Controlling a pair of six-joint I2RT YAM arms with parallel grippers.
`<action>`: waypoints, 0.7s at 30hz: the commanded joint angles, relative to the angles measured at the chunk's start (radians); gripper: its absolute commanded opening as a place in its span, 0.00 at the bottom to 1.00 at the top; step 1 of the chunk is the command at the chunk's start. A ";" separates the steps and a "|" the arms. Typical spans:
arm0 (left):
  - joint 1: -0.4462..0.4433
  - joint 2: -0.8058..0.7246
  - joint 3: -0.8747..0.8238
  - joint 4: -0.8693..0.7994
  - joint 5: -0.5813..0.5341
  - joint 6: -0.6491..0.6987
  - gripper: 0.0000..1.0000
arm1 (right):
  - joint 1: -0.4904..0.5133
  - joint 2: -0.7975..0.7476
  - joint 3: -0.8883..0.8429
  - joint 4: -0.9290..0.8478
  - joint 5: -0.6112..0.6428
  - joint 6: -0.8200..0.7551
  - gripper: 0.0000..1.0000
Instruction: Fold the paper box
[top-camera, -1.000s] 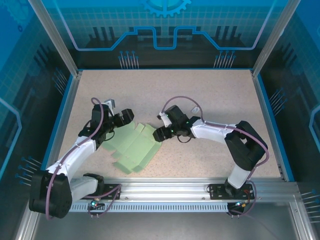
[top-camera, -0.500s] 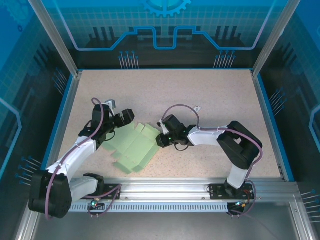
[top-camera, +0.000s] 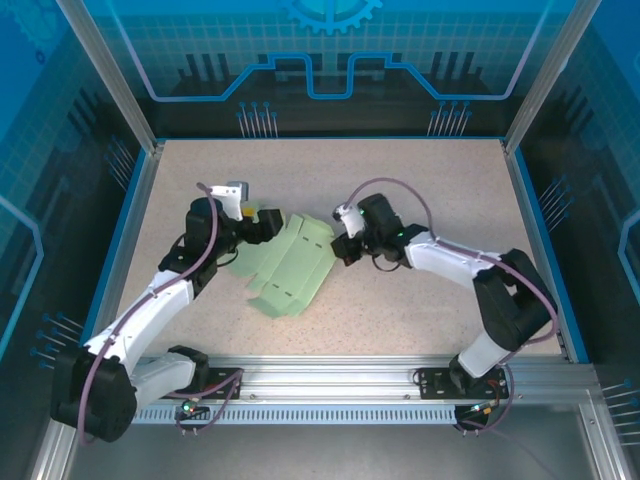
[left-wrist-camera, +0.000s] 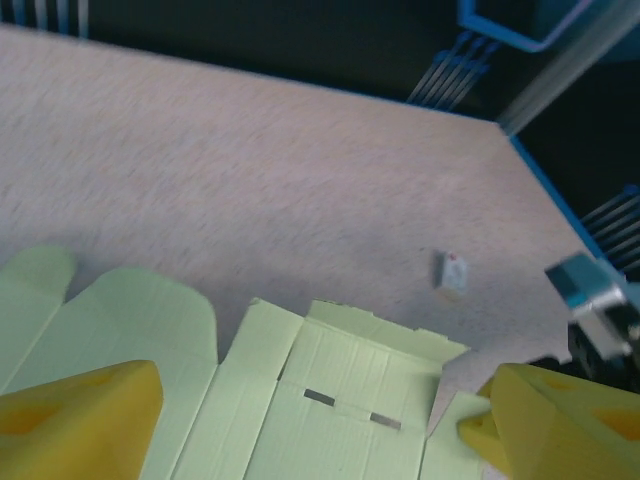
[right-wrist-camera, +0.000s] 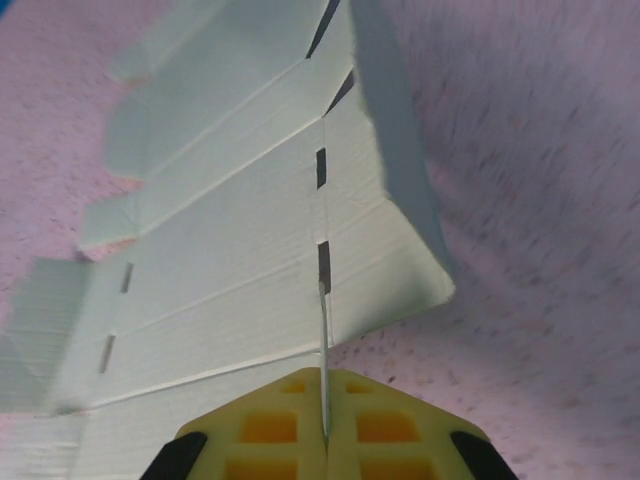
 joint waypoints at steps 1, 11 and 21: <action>-0.032 0.001 0.033 0.121 0.100 0.204 0.86 | -0.035 -0.076 0.062 -0.158 -0.122 -0.234 0.00; -0.149 0.208 0.278 -0.187 0.285 0.853 0.91 | -0.124 -0.162 0.124 -0.303 -0.251 -0.385 0.00; -0.183 0.262 0.358 -0.356 0.305 1.051 0.94 | -0.127 -0.160 0.132 -0.338 -0.227 -0.411 0.00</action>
